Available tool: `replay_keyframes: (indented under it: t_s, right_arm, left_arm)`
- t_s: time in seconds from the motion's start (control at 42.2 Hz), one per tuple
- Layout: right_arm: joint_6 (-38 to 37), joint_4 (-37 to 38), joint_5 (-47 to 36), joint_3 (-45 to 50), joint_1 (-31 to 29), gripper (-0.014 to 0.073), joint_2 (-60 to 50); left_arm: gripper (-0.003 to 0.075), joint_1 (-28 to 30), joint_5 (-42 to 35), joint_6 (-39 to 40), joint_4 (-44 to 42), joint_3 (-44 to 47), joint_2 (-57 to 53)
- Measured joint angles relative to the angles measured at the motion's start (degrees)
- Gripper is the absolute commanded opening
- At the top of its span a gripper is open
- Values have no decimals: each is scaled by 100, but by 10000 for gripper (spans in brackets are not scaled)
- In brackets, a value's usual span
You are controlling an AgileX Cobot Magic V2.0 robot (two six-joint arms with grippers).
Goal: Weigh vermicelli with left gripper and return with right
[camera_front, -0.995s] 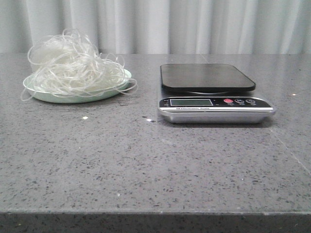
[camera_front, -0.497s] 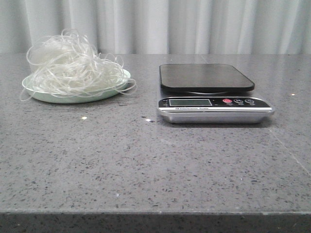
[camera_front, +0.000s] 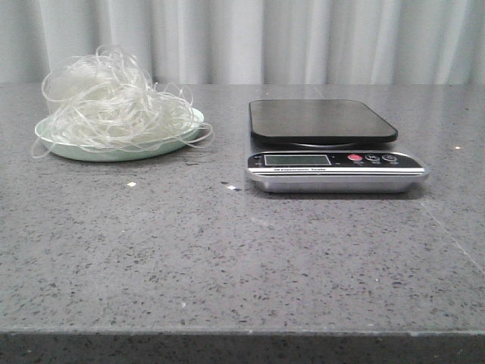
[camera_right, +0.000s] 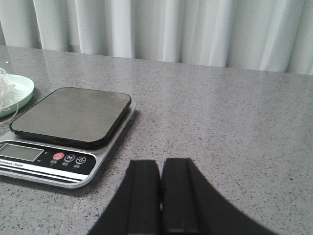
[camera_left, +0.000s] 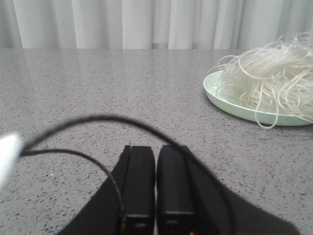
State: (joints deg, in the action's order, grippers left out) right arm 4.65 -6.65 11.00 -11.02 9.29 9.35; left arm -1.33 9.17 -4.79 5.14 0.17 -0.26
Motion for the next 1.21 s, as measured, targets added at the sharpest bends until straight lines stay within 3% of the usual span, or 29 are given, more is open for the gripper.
replay_keyframes:
  t_s: [0.474, 0.805, 1.208]
  right_arm:
    - [0, 0, 13, 0, -13, 151, 0]
    - [0, 94, 277, 7, -814, 151, 0]
    - [0, 21, -93, 1222, -1011, 151, -918]
  left_arm:
    - [137, 0, 0, -8, 8, 0, 0]
    - [137, 0, 0, -8, 8, 0, 0]
    - [137, 0, 0, -8, 8, 0, 0]
